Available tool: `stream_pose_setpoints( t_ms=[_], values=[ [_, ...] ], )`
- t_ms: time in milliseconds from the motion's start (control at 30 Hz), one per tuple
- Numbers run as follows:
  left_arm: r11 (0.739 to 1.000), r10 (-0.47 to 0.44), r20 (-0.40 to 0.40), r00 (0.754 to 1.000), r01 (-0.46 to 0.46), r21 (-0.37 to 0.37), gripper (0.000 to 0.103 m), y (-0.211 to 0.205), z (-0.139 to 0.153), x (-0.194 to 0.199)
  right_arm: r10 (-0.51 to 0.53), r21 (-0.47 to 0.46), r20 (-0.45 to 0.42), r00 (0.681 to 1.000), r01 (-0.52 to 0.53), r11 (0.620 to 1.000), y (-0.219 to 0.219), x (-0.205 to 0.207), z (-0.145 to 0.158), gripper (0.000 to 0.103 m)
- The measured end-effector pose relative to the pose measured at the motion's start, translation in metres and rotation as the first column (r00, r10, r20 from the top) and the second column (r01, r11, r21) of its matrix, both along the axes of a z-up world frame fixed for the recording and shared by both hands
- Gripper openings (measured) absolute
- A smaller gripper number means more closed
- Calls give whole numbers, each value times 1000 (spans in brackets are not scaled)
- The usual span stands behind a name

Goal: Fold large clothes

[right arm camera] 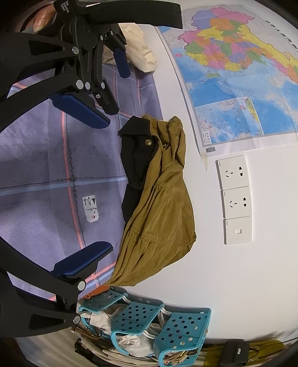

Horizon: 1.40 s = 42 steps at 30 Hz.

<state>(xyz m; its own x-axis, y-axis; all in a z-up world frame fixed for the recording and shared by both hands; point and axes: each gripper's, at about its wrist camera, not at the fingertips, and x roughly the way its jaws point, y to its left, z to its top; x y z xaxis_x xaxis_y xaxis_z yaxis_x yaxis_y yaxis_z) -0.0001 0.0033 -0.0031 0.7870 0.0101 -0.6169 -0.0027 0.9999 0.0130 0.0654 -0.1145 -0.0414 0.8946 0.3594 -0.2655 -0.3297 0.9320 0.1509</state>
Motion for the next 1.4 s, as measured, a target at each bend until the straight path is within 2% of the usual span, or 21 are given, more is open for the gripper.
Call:
stream_pose_setpoints(
  t_ms=[1400],
  values=[
    [1000, 15, -20, 1000, -15, -18, 96, 5, 1, 5, 14, -15, 2, 1000, -14, 1000, 1, 1, 2, 97]
  ],
)
